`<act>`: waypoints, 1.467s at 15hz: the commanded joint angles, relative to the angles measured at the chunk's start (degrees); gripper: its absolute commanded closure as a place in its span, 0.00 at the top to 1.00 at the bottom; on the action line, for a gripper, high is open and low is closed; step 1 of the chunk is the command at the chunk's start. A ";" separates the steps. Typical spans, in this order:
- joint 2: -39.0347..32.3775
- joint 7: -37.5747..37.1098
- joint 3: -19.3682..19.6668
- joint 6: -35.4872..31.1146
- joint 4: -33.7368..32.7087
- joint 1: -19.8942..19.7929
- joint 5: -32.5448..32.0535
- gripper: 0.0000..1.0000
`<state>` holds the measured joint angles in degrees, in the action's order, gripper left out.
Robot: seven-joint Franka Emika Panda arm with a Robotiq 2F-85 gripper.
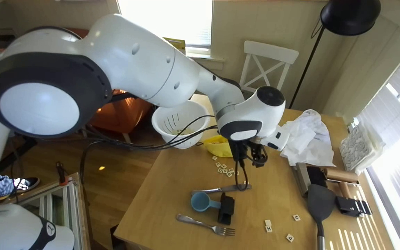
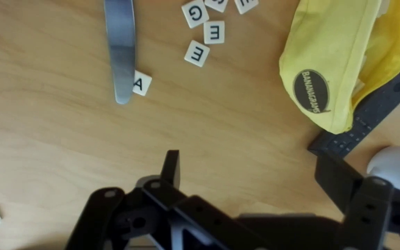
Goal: Put three letter tiles into the colander
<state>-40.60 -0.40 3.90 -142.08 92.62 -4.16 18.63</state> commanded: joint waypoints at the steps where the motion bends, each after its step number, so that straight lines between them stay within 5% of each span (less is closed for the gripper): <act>1: 0.11 -10.88 2.15 0.41 2.97 1.86 -3.75 1.00; 5: -0.92 -18.97 2.15 0.61 3.54 2.79 -3.00 1.00; 14: -3.07 -23.16 3.32 -2.46 4.75 4.00 -3.66 1.00; 20: -4.66 -22.64 2.80 -4.35 4.57 3.90 -3.25 0.69; 22: -5.37 -22.64 2.85 -4.20 4.11 4.00 -3.43 0.72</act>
<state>-44.95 -21.40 6.74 -145.09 97.12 -0.53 16.48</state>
